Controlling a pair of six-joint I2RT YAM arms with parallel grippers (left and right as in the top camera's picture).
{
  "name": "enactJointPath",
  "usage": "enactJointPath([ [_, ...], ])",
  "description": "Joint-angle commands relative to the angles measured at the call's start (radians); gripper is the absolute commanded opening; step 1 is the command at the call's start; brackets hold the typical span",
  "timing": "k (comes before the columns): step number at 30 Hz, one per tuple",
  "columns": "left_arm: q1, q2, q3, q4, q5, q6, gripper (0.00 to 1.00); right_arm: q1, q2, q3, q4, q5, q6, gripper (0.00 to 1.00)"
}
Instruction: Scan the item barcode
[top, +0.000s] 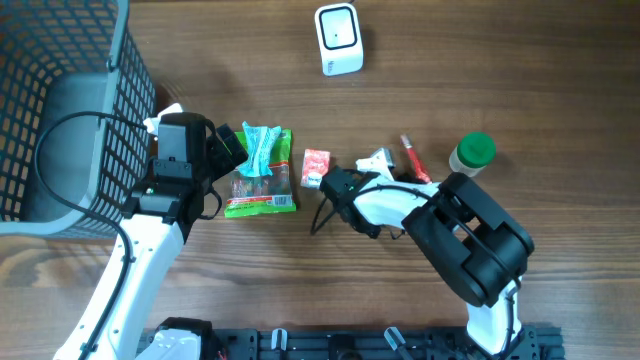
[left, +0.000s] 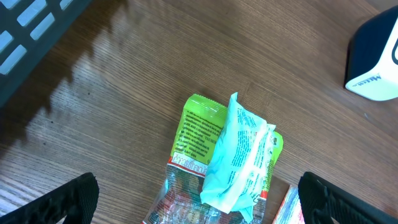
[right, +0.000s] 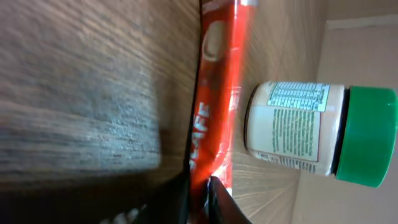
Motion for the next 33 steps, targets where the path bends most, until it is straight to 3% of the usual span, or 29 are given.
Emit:
enactJointPath([
  [1,0.005,-0.005,0.007,0.0,-0.01,0.011,1.0,0.003,-0.005,0.033,0.018,-0.256,-0.003,0.23],
  [6,0.005,-0.005,0.007,0.0,-0.01,0.012,1.0,-0.005,-0.172,0.073,0.018,-0.38,-0.029,0.26],
  [8,0.005,-0.005,0.007,0.0,-0.01,0.011,1.0,-0.051,-0.278,0.074,0.017,-0.477,-0.029,0.32],
  [9,0.005,-0.005,0.007,0.0,-0.01,0.012,1.0,-0.102,-0.336,0.074,0.016,-0.573,-0.031,0.27],
  [11,0.005,-0.005,0.007,0.0,-0.01,0.011,1.0,-0.246,-0.41,0.074,0.006,-0.793,-0.081,0.04],
  [15,0.005,-0.005,0.007,0.0,-0.01,0.012,1.0,-0.483,-0.412,0.044,-0.031,-0.995,-0.081,0.04],
  [33,0.005,-0.005,0.007,0.0,-0.009,0.012,1.0,-0.52,-0.407,-0.151,0.183,-0.967,-0.081,0.04],
])
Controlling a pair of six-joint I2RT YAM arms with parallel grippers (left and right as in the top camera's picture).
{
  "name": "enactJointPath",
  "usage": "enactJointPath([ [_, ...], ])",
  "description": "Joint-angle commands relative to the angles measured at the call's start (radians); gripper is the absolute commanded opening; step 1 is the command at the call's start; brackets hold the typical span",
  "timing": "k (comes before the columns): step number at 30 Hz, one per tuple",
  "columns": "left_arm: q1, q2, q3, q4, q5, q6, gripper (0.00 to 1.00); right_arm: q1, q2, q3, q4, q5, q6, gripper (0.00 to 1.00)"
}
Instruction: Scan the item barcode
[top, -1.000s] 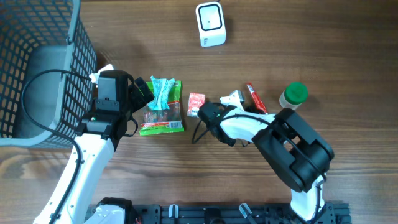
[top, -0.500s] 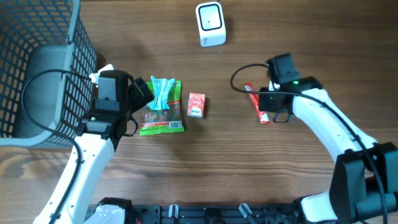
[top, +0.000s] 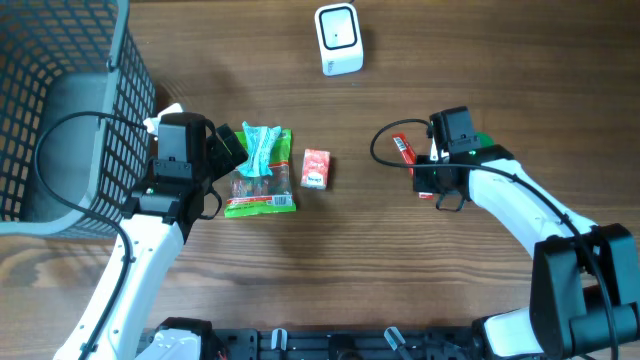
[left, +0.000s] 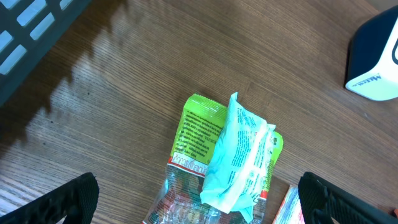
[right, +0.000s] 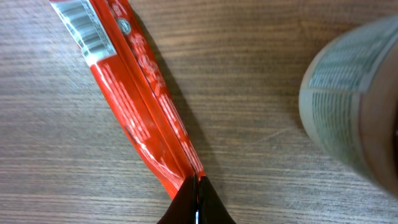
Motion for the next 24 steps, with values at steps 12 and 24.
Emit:
enactJointPath([
  [12,0.005,-0.005,0.007,0.0,-0.01,0.012,1.0,0.039,-0.027,0.031,-0.022,-0.016,-0.06,0.04],
  [24,0.005,-0.005,0.007,0.0,-0.009,0.012,1.0,0.039,0.033,-0.092,0.138,-0.164,-0.024,0.04],
])
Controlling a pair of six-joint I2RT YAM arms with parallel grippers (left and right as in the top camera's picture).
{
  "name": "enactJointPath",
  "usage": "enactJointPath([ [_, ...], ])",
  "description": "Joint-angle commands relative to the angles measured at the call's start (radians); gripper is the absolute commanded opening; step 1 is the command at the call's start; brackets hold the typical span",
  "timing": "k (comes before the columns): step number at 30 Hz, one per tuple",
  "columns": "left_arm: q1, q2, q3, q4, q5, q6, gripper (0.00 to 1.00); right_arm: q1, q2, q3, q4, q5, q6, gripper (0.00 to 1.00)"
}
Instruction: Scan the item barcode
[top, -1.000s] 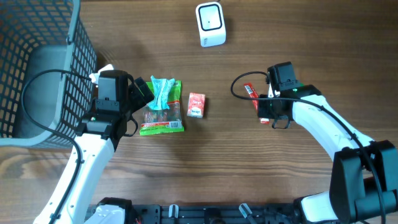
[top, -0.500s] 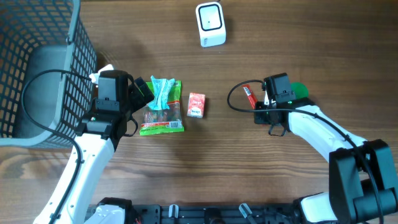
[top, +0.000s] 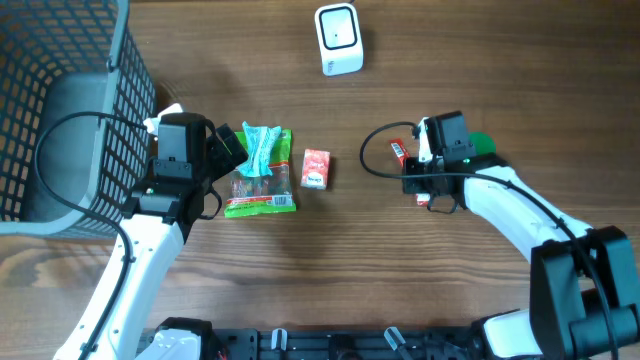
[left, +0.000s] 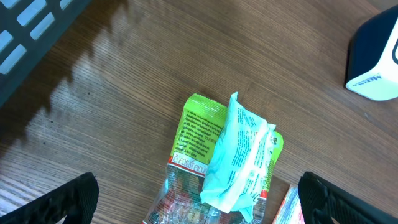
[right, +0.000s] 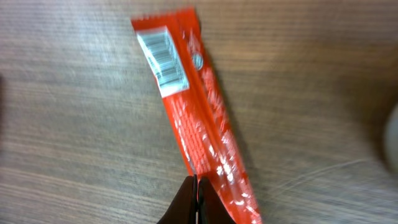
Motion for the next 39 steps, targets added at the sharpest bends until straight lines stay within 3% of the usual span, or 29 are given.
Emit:
enactJointPath([
  [1,0.005,-0.005,0.007,0.0,-0.009,0.012,1.0,0.006,0.057,-0.044,0.021,-0.05,0.018,0.04],
  [6,0.005,-0.005,0.007,0.0,-0.01,0.011,1.0,0.005,-0.005,0.061,-0.058,-0.142,-0.065,0.04],
  [13,0.005,-0.005,0.007,0.0,-0.009,0.012,1.0,0.002,-0.121,0.133,-0.294,0.123,-0.016,0.04],
  [22,0.005,-0.005,0.007,0.0,-0.009,0.012,1.0,0.002,-0.014,-0.062,-0.139,0.122,0.031,0.04],
  [27,0.005,-0.005,0.007,0.0,-0.009,0.011,1.0,0.002,-0.012,-0.008,-0.142,0.042,0.004,0.05],
  [30,0.005,-0.005,0.007,0.0,-0.009,0.012,1.0,0.003,-0.038,0.124,-0.172,-0.154,0.009,0.15],
  [32,0.005,-0.005,0.007,0.0,-0.01,0.012,1.0,0.032,-0.04,0.192,-0.172,-0.19,0.024,0.27],
  [33,0.005,-0.005,0.007,0.0,-0.01,0.012,1.0,0.058,-0.04,0.216,-0.17,-0.19,0.038,0.38],
  [35,0.005,-0.005,0.007,0.0,-0.009,0.012,1.0,0.123,-0.039,0.285,-0.176,-0.197,0.045,0.49],
  [39,0.005,-0.005,0.007,0.0,-0.01,0.011,1.0,0.174,-0.016,0.394,-0.131,-0.332,0.124,0.53],
])
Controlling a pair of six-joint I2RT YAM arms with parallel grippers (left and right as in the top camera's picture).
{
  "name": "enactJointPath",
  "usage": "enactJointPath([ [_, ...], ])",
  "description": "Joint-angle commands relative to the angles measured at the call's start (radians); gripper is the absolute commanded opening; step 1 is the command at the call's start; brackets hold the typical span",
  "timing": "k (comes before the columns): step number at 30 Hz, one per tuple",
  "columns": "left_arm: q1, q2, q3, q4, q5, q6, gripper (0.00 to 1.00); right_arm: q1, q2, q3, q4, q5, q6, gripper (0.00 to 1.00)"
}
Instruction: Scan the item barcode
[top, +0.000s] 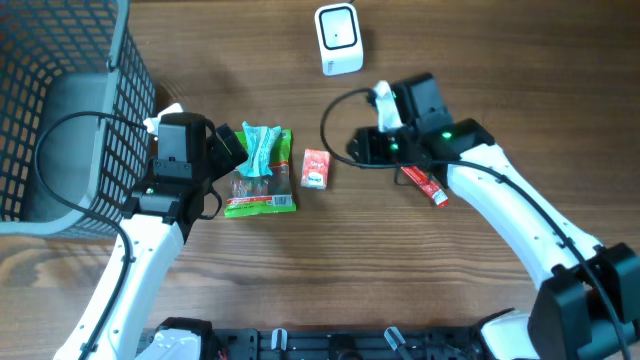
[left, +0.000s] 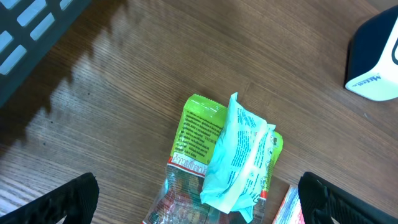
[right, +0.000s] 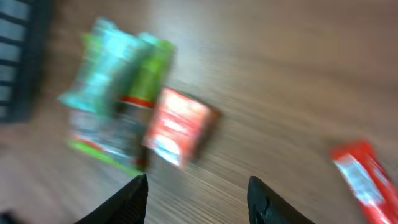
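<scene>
The white scanner stands at the table's far side. A small red packet lies mid-table, blurred in the right wrist view. My right gripper hovers open just right of it, nothing between its fingers. The long red stick lies flat on the wood behind that gripper. My left gripper stands open beside the green packet with the teal packet on top, holding nothing.
A dark wire basket fills the left side, its corner showing in the left wrist view. The scanner's edge shows at that view's right. My right arm crosses the right half of the table.
My right gripper was shut at the red stick's end; now it is open, farther left and toward the scanner, by the small red packet. The stick lies on the table. Left arm unchanged.
First my right gripper was shut on the red stick, with the green-capped jar in sight behind it. Later it held the stick's end beside the jar, then slightly left with the barcode facing up. Now the stick lies released and the gripper is open near the small red packet.
</scene>
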Motion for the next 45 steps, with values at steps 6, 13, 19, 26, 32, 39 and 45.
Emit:
enactJointPath([
  [6,0.005,-0.005,0.007,0.0,-0.01,0.012,1.0,0.037,0.197,0.04,0.116,-0.125,0.099,0.54],
  [13,0.005,-0.005,0.007,0.0,-0.009,0.012,1.0,0.06,0.377,0.037,0.211,-0.163,0.172,0.42],
  [19,0.005,-0.005,0.007,0.0,-0.01,0.012,1.0,0.106,0.407,0.033,0.212,-0.121,0.161,0.13],
  [26,0.005,-0.005,0.007,0.0,-0.01,0.012,1.0,-0.021,0.386,0.043,0.097,-0.116,0.038,0.06],
  [32,0.005,-0.005,0.007,0.0,-0.01,0.011,1.0,-0.048,0.176,0.056,0.006,-0.016,0.004,0.18],
  [39,0.005,-0.005,0.007,0.0,-0.01,0.012,1.0,0.142,0.185,0.048,0.179,-0.033,0.04,0.13],
  [45,0.005,-0.005,0.007,0.0,-0.009,0.012,1.0,0.194,0.367,0.048,0.265,-0.048,0.082,0.22],
])
